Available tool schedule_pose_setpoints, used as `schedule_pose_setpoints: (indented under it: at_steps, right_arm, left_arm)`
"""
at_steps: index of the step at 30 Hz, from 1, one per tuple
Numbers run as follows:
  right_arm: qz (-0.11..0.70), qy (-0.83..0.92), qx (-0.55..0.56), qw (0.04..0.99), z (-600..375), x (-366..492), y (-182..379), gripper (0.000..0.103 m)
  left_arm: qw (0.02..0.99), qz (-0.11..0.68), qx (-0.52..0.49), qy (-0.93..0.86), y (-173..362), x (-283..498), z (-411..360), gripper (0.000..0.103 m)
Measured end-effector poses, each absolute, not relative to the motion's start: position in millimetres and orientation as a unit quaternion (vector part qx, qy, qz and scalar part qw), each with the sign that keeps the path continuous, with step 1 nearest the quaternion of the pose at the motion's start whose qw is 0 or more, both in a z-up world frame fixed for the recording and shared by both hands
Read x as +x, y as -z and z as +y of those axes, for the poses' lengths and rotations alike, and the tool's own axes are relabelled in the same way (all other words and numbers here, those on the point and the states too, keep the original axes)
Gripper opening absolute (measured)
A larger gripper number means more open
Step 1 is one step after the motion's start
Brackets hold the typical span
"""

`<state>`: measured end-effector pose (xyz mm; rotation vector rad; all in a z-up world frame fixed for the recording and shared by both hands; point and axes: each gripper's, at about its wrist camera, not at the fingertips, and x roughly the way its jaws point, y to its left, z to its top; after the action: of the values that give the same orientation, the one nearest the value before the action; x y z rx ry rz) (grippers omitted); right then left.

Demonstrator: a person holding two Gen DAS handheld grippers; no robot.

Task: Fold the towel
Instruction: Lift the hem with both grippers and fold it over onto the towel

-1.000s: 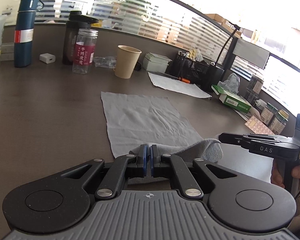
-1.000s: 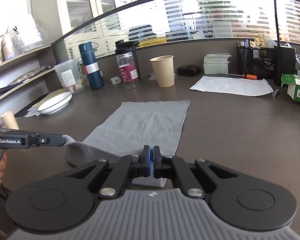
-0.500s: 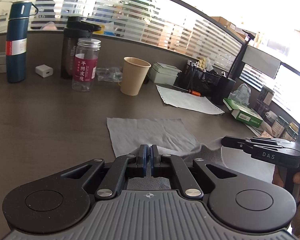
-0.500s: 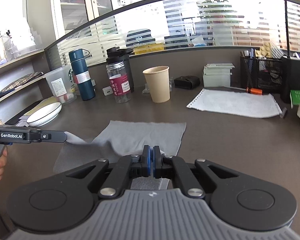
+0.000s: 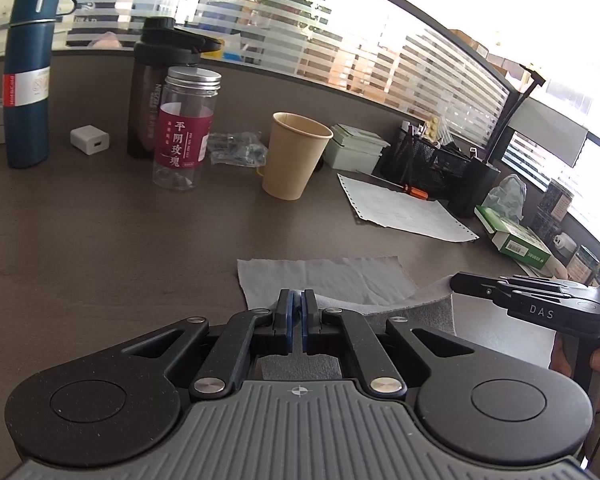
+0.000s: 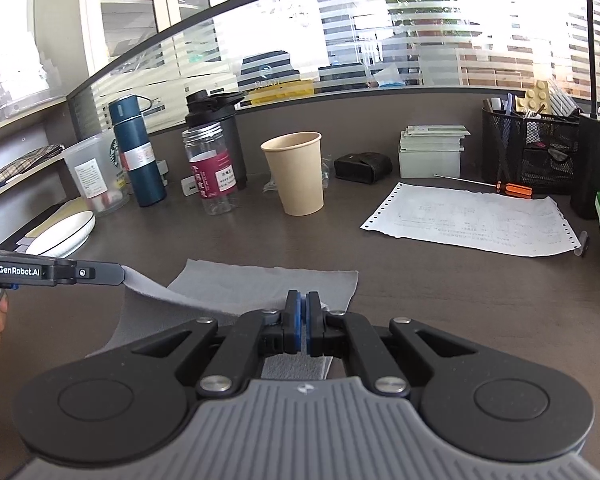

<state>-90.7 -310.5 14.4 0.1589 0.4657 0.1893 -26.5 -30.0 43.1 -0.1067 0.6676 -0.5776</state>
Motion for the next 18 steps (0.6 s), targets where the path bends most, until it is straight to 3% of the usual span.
schedule_pose_setpoints:
  at_steps: [18]
  right_arm:
    - [0.238,-0.082,0.09,0.964,-317.8,-75.6,-13.1,0.003]
  left_arm:
    - [0.9,0.338,-0.067,0.267,-35.2,13.2,-31.7,0.007]
